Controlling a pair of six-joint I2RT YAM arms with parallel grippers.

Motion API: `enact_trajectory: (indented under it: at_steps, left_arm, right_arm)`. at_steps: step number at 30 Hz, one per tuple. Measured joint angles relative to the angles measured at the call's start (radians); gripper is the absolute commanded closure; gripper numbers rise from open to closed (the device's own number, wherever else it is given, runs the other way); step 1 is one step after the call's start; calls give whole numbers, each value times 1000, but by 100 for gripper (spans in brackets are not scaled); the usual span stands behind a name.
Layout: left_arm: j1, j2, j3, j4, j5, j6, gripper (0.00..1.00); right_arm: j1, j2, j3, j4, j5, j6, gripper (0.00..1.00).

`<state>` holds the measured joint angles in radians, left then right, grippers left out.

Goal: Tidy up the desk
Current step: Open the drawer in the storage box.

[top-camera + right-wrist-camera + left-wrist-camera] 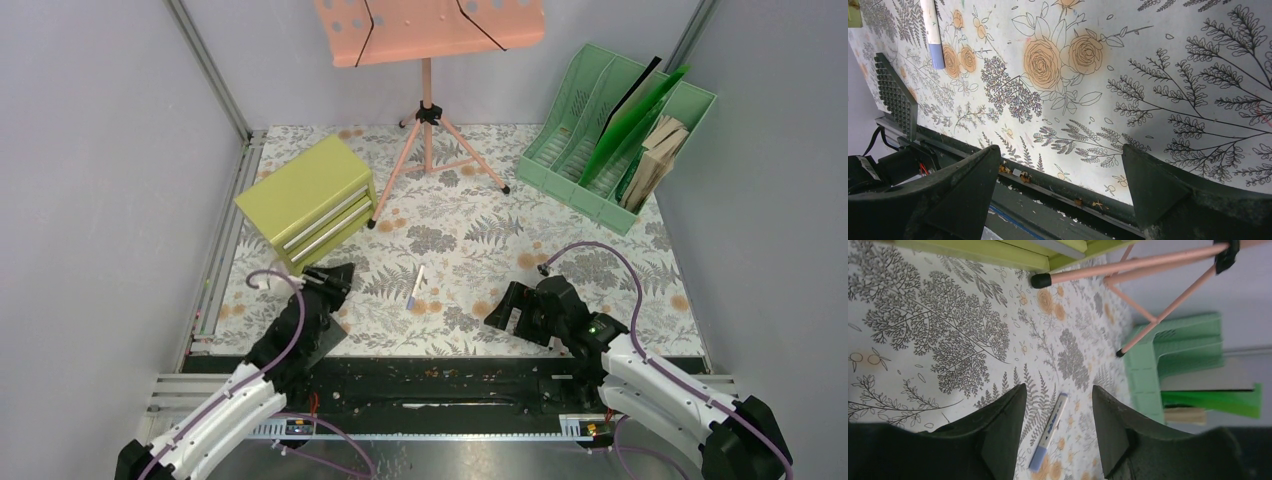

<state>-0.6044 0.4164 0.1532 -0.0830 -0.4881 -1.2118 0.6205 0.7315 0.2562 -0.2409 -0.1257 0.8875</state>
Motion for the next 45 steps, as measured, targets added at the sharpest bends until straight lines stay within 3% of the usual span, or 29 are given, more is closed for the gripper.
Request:
enact_trajectory:
  at_steps: [6,13,17,20,23,28,34,45]
  left_arm:
    - [19,-33,-143,192,-59,-100,37]
    - [47,46,-143,462,-116,-147,40]
    - [69,67,-143,563,-116,-61,39]
    - [80,56,-101,463,-87,74,34]
    - [81,79,45,287,-32,246,29]
    - [81,134,324,84,46,516,26]
    - [81,184,522,-137,142,818,21]
    - [81,226,751,-408,300,1094,15]
  right_arm:
    - [-2,6,0,7,-1,0,2]
    - [-6,19,0,22,-17,0,5]
    - [-6,37,7,21,-18,-2,8]
    - [-6,101,55,11,-18,-9,8]
    - [0,171,126,16,-18,-17,7]
    - [62,373,338,60,-22,-29,10]
    - [156,669,614,171,-62,-26,15]
    - [204,1179,1010,500,-212,167,22]
